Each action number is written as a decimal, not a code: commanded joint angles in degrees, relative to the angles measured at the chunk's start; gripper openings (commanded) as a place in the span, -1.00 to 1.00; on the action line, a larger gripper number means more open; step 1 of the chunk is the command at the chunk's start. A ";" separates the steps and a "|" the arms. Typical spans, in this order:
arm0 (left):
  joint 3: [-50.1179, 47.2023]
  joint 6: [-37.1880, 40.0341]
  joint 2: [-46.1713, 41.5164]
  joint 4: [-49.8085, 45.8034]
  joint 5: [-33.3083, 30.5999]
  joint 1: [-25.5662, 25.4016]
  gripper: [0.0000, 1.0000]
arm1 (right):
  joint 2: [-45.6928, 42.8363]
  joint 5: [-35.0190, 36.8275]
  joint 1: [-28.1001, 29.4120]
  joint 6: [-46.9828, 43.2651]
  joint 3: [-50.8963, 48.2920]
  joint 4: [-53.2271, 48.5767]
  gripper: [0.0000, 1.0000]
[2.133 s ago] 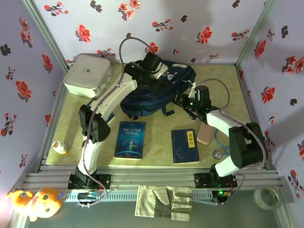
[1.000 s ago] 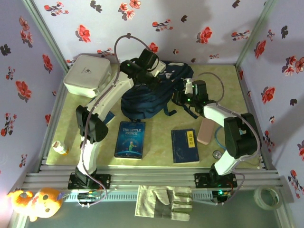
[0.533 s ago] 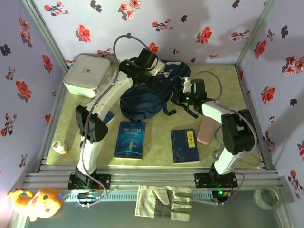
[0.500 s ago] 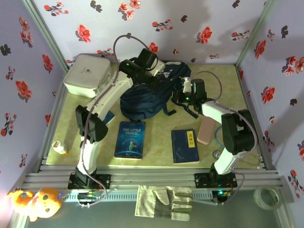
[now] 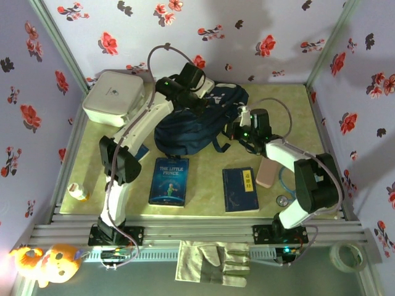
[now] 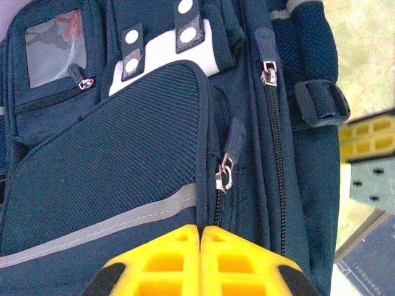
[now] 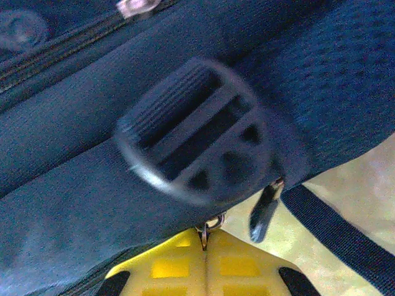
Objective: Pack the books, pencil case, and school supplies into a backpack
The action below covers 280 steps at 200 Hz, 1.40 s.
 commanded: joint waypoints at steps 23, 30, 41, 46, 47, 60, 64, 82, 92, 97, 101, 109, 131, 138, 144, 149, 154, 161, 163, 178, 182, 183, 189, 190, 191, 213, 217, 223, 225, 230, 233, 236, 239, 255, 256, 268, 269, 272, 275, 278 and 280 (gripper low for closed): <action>5.40 -3.81 3.29 3.94 2.86 0.37 -1.00 | -3.26 1.07 5.11 2.43 -3.10 2.22 -0.90; 5.52 -3.92 3.53 4.11 2.90 0.35 -1.00 | -3.58 1.06 5.85 2.97 -3.66 2.74 -0.90; 5.52 -4.03 3.75 4.32 2.84 0.41 -1.00 | -4.14 1.42 7.04 3.85 -4.96 3.77 -0.90; 5.47 -4.08 3.83 4.45 2.81 0.43 -1.00 | -4.54 1.53 7.53 4.26 -5.53 4.36 -0.90; 5.51 -4.15 3.84 4.46 2.86 0.44 -1.00 | -4.58 1.59 7.62 4.36 -5.68 4.47 -0.90; 5.54 -4.22 4.06 4.69 2.84 0.45 -1.00 | -5.40 1.70 8.70 5.21 -7.12 5.47 -0.91; 5.53 -4.38 4.10 4.66 2.83 0.45 -1.00 | -5.59 1.60 8.95 5.47 -7.51 5.84 -0.90; 5.54 -4.49 4.28 4.71 2.90 0.40 -1.00 | -6.26 1.66 9.72 5.52 -8.65 6.19 -0.90; 5.51 -4.59 4.11 4.54 2.98 0.44 -1.00 | -6.58 2.59 9.67 4.90 -9.10 5.88 -0.90; 5.48 -4.67 3.95 4.48 3.19 0.45 -1.00 | -6.93 3.69 9.69 4.44 -9.30 5.37 -0.89; 5.45 -4.73 3.87 4.39 3.33 0.44 -1.00 | -7.18 4.81 9.64 4.18 -9.45 5.13 -0.87; 5.45 -4.67 3.51 4.26 3.81 0.45 -1.00 | -7.47 6.51 9.61 4.03 -9.61 4.78 -0.83; 4.69 -4.57 2.07 4.12 5.54 0.44 -1.00 | -7.22 9.06 9.43 4.24 -9.25 4.15 -0.56; 4.40 -4.45 1.64 4.12 6.11 0.45 -1.00 | -6.85 9.02 9.47 4.44 -8.94 4.15 -0.48; 4.18 -4.38 1.25 4.20 6.60 0.44 -1.00 | -6.39 8.82 9.40 4.55 -8.74 4.10 -0.43; 3.99 -4.31 1.04 4.17 6.95 0.40 -1.00 | -6.09 8.72 9.38 4.55 -8.42 4.14 -0.40; 3.88 -4.31 0.75 4.21 7.19 0.44 -1.00 | -5.79 8.64 9.38 4.55 -8.18 4.15 -0.38; 3.76 -4.22 0.39 4.21 7.62 0.45 -1.00 | -5.22 8.73 9.42 4.47 -7.80 4.22 -0.36; 3.65 -4.28 0.34 4.21 7.70 0.40 -1.00 | -5.03 8.71 9.39 4.42 -7.70 4.23 -0.36; 3.61 -4.16 -0.05 4.21 7.93 0.46 -1.00 | -4.12 9.09 9.29 3.90 -7.08 4.22 -0.33; 3.56 -4.13 -0.11 4.21 8.04 0.41 -1.00 | -3.97 9.13 9.21 3.74 -6.86 4.13 -0.33; 3.58 -4.13 -0.16 4.21 8.02 0.43 -1.00 | -3.90 9.12 9.16 3.75 -6.78 4.10 -0.33; 3.59 -4.07 -0.23 4.14 8.01 0.46 -1.00 | -3.67 9.20 9.08 3.56 -6.56 4.02 -0.33; 3.56 -4.06 -0.26 4.13 8.00 0.45 -1.00 | -3.66 9.20 9.10 3.57 -6.50 4.04 -0.33; 3.54 -4.05 -0.27 4.13 8.00 0.40 -1.00 | -3.65 9.20 9.06 3.53 -6.46 4.01 -0.33; 3.52 -3.76 -0.44 3.95 8.00 0.45 -1.00 | -3.26 9.77 8.82 2.48 -5.70 3.08 -0.32; 3.56 -3.72 -0.47 3.95 8.04 0.44 -1.00 | -3.28 10.11 8.77 2.27 -5.65 2.77 -0.31; 3.56 -3.71 -0.47 3.95 8.00 0.45 -1.00 | -3.29 10.36 8.76 1.78 -5.64 2.58 -0.31; 3.55 -3.69 -0.51 3.90 8.06 0.49 -1.00 | -3.27 10.41 8.76 1.70 -5.62 2.61 -0.30; 3.54 -3.77 -0.55 3.86 8.04 0.45 -1.00 | -3.20 10.50 8.80 1.34 -5.64 2.50 -0.29; 3.60 -3.76 -0.49 3.86 8.00 0.45 -1.00 | -3.13 10.47 8.77 1.06 -5.56 2.56 -0.29; 3.61 -3.72 -0.59 3.84 8.00 0.40 -1.00 | -3.04 10.34 8.76 0.72 -5.49 2.49 -0.29; 3.54 -3.72 -0.60 3.90 8.00 0.44 -1.00 | -2.96 10.14 8.76 0.38 -5.33 2.36 -0.29; 3.59 -3.59 -0.85 3.95 8.00 0.43 -1.00 | -1.55 5.94 8.63 -2.09 -3.94 1.10 -0.38; 3.60 -3.60 -0.83 3.95 8.04 0.44 -1.00 | -1.41 5.64 8.61 -2.29 -3.78 0.95 -0.39; 3.85 -3.31 -0.82 4.09 8.00 0.45 -1.00 | 0.37 3.48 8.63 -3.96 -1.49 -1.96 -0.43; 3.86 -3.28 -0.82 4.06 8.00 0.45 -1.00 | 0.56 3.44 8.61 -4.10 -1.28 -2.16 -0.43; 3.95 -3.25 -0.82 4.10 8.04 0.45 -1.00 | 0.87 3.27 8.58 -4.41 -0.81 -2.86 -0.44; 3.96 -3.25 -0.75 4.11 8.04 0.45 -1.00 | 1.16 3.23 8.59 -4.76 -0.31 -3.48 -0.45; 4.03 -3.25 -0.80 4.12 8.00 0.45 -1.00 | 1.48 3.34 8.59 -5.00 0.04 -3.93 -0.45; 4.11 -3.25 -0.79 4.12 8.00 0.45 -1.00 | 1.59 3.38 8.59 -5.09 0.26 -4.11 -0.46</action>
